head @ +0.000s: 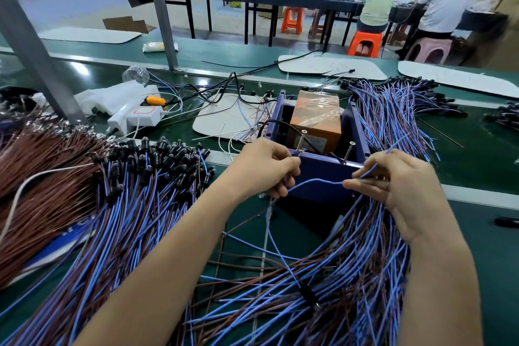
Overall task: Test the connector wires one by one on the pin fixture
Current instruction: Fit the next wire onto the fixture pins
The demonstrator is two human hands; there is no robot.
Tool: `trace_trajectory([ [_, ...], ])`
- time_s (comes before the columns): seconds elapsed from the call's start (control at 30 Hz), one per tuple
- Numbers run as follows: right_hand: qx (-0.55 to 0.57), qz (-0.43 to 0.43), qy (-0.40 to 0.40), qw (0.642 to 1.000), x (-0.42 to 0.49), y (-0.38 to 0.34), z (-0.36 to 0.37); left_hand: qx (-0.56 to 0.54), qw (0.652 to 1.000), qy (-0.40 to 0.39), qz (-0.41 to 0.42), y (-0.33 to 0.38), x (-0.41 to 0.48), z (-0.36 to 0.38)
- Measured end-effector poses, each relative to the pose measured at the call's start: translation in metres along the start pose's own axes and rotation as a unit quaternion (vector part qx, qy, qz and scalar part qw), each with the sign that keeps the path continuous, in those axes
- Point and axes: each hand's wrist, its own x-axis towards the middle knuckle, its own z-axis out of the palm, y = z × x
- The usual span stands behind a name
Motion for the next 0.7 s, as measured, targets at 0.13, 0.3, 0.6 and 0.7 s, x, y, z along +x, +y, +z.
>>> trace_trajectory([
  [0.13,-0.053,0.031,-0.004,0.998,0.0,0.004,-0.007,0.01,1.0,0.01,-0.001,-0.002,0.001,0.001],
  [0.3,-0.183,0.055,-0.048,0.98,0.001,0.012,-0.005,0.013,1.0,0.013,0.0,-0.003,0.002,0.001],
  [0.6,-0.263,0.039,-0.091,0.96,0.001,0.015,0.001,0.013,1.0,0.015,0.008,-0.004,0.003,0.0],
  [0.7,-0.263,0.038,-0.091,0.96,0.001,0.016,0.001,0.009,1.0,0.019,0.012,-0.003,0.003,0.0],
])
